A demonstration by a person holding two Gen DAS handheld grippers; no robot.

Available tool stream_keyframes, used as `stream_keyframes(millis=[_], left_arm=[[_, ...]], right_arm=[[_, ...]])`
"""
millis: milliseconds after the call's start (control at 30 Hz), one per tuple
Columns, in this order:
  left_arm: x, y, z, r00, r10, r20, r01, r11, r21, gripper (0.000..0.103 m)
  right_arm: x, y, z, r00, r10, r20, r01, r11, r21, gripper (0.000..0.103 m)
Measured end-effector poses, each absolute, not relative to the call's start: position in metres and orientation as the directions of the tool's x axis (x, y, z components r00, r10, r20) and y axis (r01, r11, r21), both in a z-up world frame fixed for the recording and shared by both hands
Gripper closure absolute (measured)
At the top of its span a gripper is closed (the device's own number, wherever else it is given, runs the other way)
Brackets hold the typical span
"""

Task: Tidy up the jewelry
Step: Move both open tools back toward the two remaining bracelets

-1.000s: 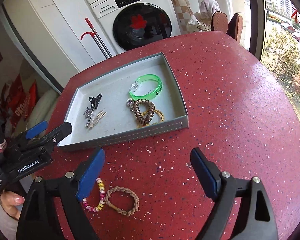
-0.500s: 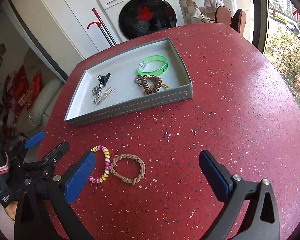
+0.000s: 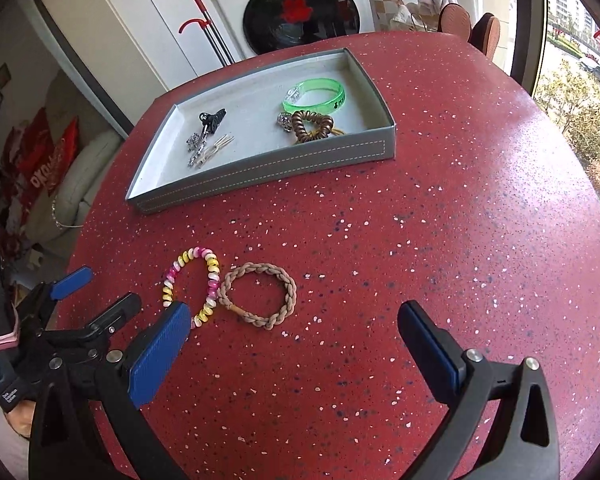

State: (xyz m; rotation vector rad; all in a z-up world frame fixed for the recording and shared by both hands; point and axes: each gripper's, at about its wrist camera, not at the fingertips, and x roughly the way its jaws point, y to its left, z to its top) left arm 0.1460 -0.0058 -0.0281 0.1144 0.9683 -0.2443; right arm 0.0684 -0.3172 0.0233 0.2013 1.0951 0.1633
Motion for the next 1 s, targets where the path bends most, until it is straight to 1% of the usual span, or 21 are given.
stream_keyframes(millis=[300, 567, 1000], left_arm=[[0.142, -0.002, -0.033, 0.534, -0.137, -0.834, 0.245, 0.970, -0.003, 0.000], [0.141, 0.005, -0.041, 0.520, -0.152, -0.841, 0.236, 0.971, -0.029, 0.000], [0.149, 0.012, -0.040, 0.524, -0.169, -0.835, 0.231, 0.971, -0.051, 0.000]], right_arm=[[0.061, -0.326, 0.015, 0.440, 0.213, -0.872, 0.001, 0.971, 0.238, 0.000], [0.061, -0.328, 0.005, 0.426, 0.180, -0.886, 0.028, 0.977, 0.212, 0.000], [0.066, -0.315, 0.009, 0.438, 0.143, -0.887, -0.009, 0.988, 0.155, 0.000]])
